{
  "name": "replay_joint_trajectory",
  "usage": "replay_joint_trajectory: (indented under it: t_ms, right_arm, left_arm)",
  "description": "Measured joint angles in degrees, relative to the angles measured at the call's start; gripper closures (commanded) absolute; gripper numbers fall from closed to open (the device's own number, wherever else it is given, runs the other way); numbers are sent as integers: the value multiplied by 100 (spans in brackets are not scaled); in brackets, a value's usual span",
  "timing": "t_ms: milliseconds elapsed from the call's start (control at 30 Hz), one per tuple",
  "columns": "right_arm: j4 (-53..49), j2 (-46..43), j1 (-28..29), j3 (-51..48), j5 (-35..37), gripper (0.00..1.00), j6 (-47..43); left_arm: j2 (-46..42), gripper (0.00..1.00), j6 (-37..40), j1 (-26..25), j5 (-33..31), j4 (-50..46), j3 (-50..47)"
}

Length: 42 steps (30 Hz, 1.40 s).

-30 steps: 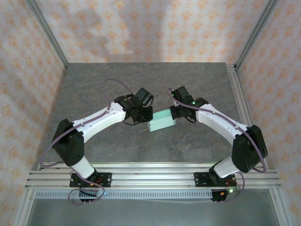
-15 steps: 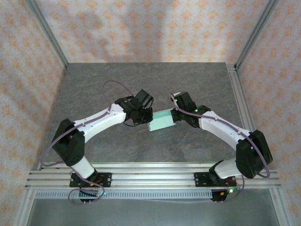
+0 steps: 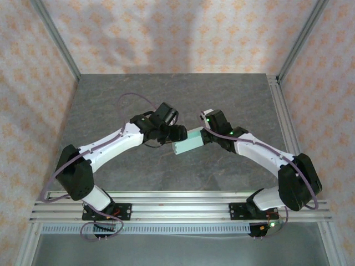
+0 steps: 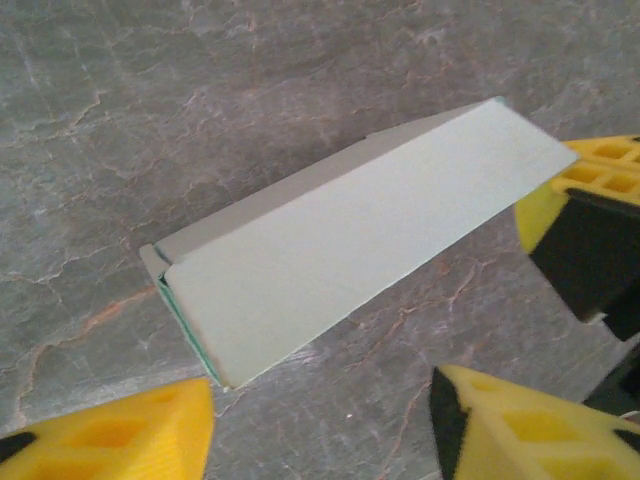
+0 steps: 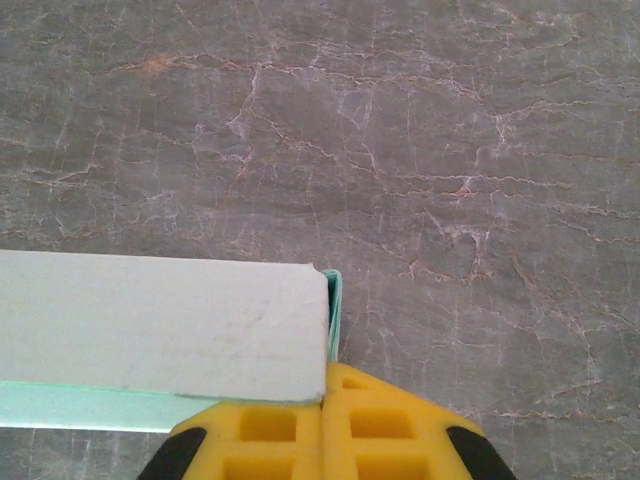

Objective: Fold the paper box

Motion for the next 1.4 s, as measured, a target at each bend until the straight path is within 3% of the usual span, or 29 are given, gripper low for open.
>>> replay_joint_trajectory:
  t_ms: [100,267,567,667,800,900,1033,1200,1400]
  right_arm:
    - [76,0,2,-33,-2,100,4]
    - [109,0,2,-42,-20,100,9]
    - [107,2,2,-42,-33,98,111]
    - [105,2,2,-42,-35,88,160]
    - [44,-15,-7,-42,11,60,232]
    - [-66,-149,-11,-46,-22,47,278]
    - [-26,-660,20,-254,-238,22,229]
    - [162,-1270,-26,-514,-321,19,422]
    - [76,-627,-341,-50,-741,23,1115]
  left_arm:
    - [-2,40,-57,50,-79,31,4]
    - [-2,52,-195,184,-184,46,-87]
    - [-2,59,-380,225,-116,249,-479]
    - [-2,60,-446,225,-94,376,-568]
    - [-2,62,-492,225,-79,435,-619]
    - [0,63,-501,227,-79,444,-625]
    - [7,63,-498,225,-79,455,-623]
    - [9,64,-483,225,-81,455,-623]
    - [9,64,-439,225,-87,452,-623]
